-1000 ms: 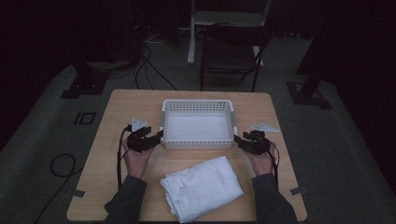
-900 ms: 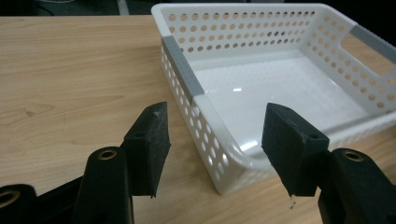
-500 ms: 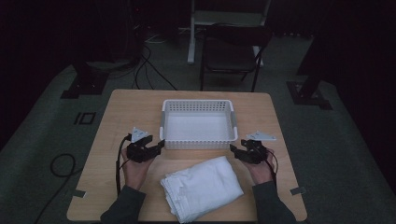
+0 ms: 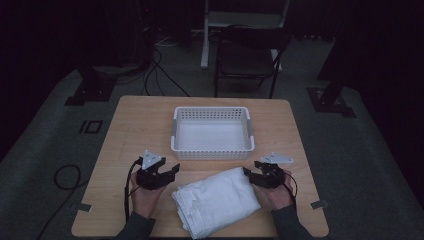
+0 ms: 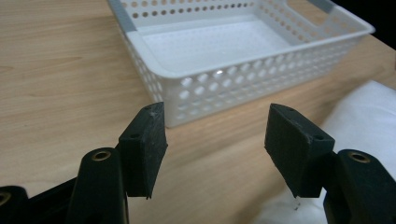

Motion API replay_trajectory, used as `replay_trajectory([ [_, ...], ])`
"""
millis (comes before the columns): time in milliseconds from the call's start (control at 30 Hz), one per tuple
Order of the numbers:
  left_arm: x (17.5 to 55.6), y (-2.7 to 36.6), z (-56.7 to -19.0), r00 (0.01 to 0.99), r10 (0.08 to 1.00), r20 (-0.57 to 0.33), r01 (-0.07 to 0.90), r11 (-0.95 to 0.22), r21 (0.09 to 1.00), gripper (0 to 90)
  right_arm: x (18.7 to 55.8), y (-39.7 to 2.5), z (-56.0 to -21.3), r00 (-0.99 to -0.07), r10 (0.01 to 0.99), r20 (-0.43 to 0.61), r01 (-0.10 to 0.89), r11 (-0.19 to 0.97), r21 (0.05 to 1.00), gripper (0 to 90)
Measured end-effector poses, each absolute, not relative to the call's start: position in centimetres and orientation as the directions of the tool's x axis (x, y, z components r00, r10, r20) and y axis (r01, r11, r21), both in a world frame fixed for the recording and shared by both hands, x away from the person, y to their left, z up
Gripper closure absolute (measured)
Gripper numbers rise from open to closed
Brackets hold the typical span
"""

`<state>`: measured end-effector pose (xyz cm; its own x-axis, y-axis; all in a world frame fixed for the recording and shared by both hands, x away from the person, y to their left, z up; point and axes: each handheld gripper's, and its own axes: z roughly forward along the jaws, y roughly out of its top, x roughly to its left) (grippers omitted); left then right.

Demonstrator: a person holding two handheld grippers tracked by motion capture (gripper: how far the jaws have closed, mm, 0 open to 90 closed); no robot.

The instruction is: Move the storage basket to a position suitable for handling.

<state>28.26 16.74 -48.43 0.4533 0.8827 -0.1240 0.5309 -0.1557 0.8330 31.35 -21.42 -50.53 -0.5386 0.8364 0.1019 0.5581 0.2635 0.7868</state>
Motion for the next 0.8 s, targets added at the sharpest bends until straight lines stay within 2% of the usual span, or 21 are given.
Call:
replay_trajectory([
  [267, 26.6, 15.9, -49.0, 0.493, 0.860, -0.132, 0.535, -0.180, 0.826, 38.2, 29.9, -21.4, -50.7, -0.551, 0.828, 0.109, 0.552, 0.264, 0.791, 42.9],
  [333, 25.9, 15.6, -49.3, 0.508, 0.855, -0.106, 0.529, -0.213, 0.822, 37.9, 29.5, -21.2, -50.8, -0.565, 0.817, 0.114, 0.549, 0.269, 0.791, 42.8],
  [667, 23.5, 16.0, -49.8, 0.523, 0.836, -0.166, 0.561, -0.191, 0.805, 34.3, 28.4, -20.9, -51.6, -0.584, 0.800, 0.138, 0.569, 0.282, 0.773, 42.5],
  [800, 22.4, 16.3, -49.9, 0.524, 0.824, -0.215, 0.589, -0.168, 0.790, 33.3, 27.5, -21.1, -51.7, -0.583, 0.799, 0.148, 0.574, 0.276, 0.771, 42.5],
])
